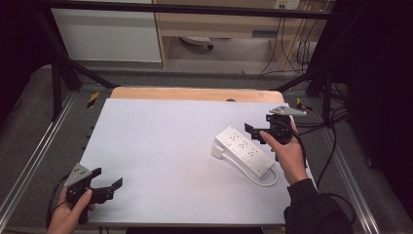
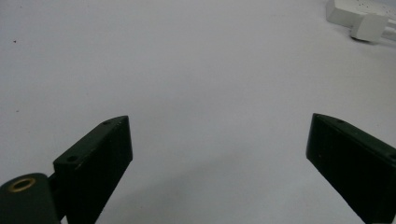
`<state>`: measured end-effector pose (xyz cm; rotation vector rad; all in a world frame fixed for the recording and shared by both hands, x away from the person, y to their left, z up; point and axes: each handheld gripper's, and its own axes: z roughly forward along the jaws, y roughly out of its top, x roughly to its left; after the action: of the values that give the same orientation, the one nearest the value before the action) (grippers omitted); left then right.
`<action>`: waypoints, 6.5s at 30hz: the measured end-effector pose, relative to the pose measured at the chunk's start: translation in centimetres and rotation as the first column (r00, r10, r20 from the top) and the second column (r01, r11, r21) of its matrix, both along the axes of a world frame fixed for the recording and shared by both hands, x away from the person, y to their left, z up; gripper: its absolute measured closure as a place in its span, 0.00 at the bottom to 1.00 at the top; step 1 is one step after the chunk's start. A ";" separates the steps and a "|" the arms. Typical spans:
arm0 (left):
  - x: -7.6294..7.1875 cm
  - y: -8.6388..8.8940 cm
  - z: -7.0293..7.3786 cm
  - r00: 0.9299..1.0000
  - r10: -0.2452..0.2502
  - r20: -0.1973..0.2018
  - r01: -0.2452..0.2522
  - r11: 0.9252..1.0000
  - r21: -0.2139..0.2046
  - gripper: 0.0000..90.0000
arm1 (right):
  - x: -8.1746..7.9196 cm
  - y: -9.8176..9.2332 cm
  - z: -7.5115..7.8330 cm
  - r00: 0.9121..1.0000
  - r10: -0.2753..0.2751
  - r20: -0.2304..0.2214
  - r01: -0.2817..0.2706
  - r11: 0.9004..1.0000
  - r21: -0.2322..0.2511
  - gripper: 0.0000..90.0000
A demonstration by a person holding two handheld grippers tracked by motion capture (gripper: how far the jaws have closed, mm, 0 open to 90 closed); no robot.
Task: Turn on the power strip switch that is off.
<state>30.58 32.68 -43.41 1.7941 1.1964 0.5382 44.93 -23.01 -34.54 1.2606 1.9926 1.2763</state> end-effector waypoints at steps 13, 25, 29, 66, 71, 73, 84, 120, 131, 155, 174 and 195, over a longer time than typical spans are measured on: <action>0.0 0.1 0.0 1.000 -0.004 -0.004 0.004 1.000 0.001 0.08 | 1.3 1.4 -0.7 1.000 0.014 0.005 -0.014 1.000 -0.013 0.07; 0.0 0.0 -0.1 1.000 -0.004 -0.005 0.004 1.000 0.001 0.08 | 2.4 2.0 -1.6 1.000 0.015 -0.005 -0.015 1.000 -0.010 0.19; 0.1 0.0 -0.1 1.000 -0.008 -0.007 0.008 1.000 0.002 0.08 | 2.7 2.3 -1.9 1.000 0.020 -0.014 -0.020 1.000 0.006 0.24; 0.1 -0.1 -0.2 1.000 -0.016 -0.012 0.016 1.000 0.009 0.08 | 3.3 5.1 -5.2 0.996 0.076 -0.048 -0.076 0.997 -0.007 0.76; 0.1 -0.1 -0.2 1.000 -0.016 -0.012 0.017 1.000 0.009 0.08 | 3.1 5.1 -5.7 0.996 0.070 -0.055 -0.071 0.997 -0.005 0.77; 0.1 -0.1 -0.2 1.000 -0.017 -0.012 0.017 1.000 0.009 0.08 | 3.1 5.1 -6.0 0.996 0.073 -0.056 -0.073 0.997 -0.005 0.78; 0.0 -0.1 -0.2 1.000 -0.026 -0.007 0.026 1.000 0.011 0.08 | 2.4 4.8 -6.9 0.995 0.075 -0.060 -0.075 0.997 0.007 0.87; 0.0 0.0 -0.2 1.000 -0.025 -0.007 0.025 1.000 0.012 0.08 | 1.7 5.4 -8.6 0.991 0.092 -0.093 -0.095 0.995 -0.028 0.98; 0.0 -0.1 -0.2 0.999 -0.031 -0.008 0.031 0.999 0.013 0.08 | 1.5 5.6 -8.7 0.989 0.098 -0.107 -0.102 0.994 -0.037 1.00; 0.0 -0.1 -0.2 1.000 -0.030 -0.009 0.030 0.999 0.016 0.08 | 1.0 6.2 -9.1 0.984 0.105 -0.142 -0.115 0.991 -0.063 1.00; 0.0 -0.1 -0.2 0.999 -0.033 -0.009 0.033 0.999 0.018 0.08 | 1.0 6.2 -9.1 0.983 0.099 -0.154 -0.109 0.992 -0.061 1.00; 0.0 -0.1 -0.2 0.999 -0.035 -0.008 0.035 0.999 0.016 0.08 | 1.0 6.5 -9.2 0.983 0.104 -0.149 -0.114 0.992 -0.057 1.00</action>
<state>30.57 32.54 -43.64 1.8293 1.1665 0.5230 45.92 -16.56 -43.76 1.2611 2.2151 1.1887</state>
